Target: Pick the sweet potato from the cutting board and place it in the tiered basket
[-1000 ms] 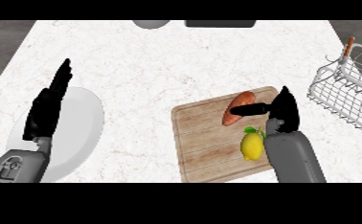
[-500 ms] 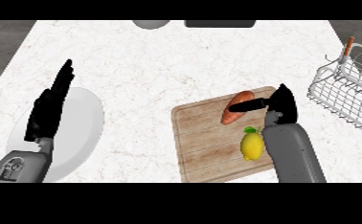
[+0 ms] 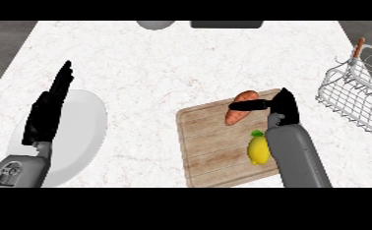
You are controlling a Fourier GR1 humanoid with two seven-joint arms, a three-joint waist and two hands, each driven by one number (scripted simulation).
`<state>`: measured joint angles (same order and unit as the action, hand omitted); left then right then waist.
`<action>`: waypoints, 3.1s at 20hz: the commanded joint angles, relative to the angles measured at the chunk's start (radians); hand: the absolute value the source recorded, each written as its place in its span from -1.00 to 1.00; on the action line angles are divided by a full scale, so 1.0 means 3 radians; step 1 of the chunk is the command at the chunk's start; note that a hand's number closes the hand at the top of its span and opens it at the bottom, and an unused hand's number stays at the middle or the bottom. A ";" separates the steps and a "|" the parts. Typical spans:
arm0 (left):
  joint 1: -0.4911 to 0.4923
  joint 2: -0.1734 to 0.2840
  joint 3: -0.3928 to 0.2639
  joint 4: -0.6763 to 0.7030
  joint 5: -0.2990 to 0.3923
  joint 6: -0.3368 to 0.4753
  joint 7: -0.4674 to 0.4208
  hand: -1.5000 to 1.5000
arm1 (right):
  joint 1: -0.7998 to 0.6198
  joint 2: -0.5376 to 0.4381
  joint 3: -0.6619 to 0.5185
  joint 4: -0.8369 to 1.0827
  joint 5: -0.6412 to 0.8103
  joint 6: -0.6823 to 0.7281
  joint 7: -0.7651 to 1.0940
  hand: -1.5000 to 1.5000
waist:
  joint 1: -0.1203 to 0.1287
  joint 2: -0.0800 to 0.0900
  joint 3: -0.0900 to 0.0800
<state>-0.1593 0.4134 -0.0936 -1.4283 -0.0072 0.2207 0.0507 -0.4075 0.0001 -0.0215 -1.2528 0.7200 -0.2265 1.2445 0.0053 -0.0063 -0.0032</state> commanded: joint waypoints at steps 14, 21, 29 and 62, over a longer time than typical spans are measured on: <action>0.0063 -0.0075 0.0002 -0.0147 -0.0089 -0.0025 0.0100 0.00 | -0.0074 -0.0002 0.0327 0.0259 -0.0747 -0.0105 0.0539 1.00 | 0.0025 0.0011 0.0012; -0.0054 -0.0148 0.0091 0.0099 -0.0074 -0.0077 -0.0044 0.00 | -0.0303 -0.0005 0.0347 0.0526 -0.0393 -0.0022 0.0473 1.00 | 0.0001 0.0024 0.0009; 0.0035 -0.0081 0.0125 -0.0125 -0.0061 -0.0124 0.0135 0.00 | -0.0402 -0.0003 0.0297 0.0075 -0.0198 -0.0506 0.0799 1.00 | -0.0010 -0.0003 0.0008; 0.0044 -0.0228 0.0282 0.0084 -0.0235 -0.0219 -0.0093 0.00 | -0.1928 -0.1048 -0.0190 -0.0315 0.1427 0.0800 -0.0592 1.00 | -0.0016 0.0017 0.0010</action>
<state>-0.1521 0.3528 -0.0179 -1.4132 -0.0724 0.1642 0.0450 -0.9713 -0.2675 -0.0129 -1.3407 1.1953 -0.0557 1.0679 -0.0063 -0.0036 -0.0006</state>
